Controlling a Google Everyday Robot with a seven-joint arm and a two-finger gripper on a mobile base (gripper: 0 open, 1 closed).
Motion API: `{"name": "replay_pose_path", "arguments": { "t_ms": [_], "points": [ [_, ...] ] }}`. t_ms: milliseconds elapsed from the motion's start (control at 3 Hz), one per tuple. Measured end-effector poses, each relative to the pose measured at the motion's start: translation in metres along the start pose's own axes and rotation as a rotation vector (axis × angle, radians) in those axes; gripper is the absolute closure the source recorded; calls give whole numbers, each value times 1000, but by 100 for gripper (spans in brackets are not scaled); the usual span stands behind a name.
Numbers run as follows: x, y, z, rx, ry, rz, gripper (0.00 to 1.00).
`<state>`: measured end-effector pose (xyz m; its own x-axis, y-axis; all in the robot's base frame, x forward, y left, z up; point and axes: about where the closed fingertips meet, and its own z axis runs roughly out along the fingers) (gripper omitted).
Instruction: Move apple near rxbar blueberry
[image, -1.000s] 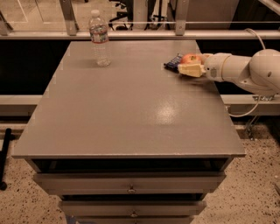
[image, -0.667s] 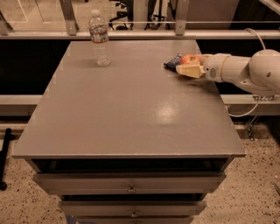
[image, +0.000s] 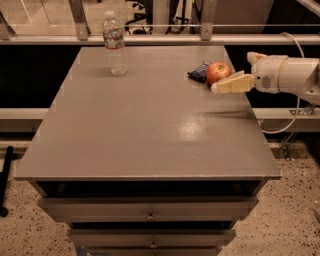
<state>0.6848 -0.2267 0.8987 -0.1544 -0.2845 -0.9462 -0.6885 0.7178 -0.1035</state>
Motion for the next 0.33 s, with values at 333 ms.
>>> {"name": "replay_pose_path", "arguments": {
  "t_ms": [333],
  "points": [
    [-1,0,-3,0,1,-2,0]
  ]
}}
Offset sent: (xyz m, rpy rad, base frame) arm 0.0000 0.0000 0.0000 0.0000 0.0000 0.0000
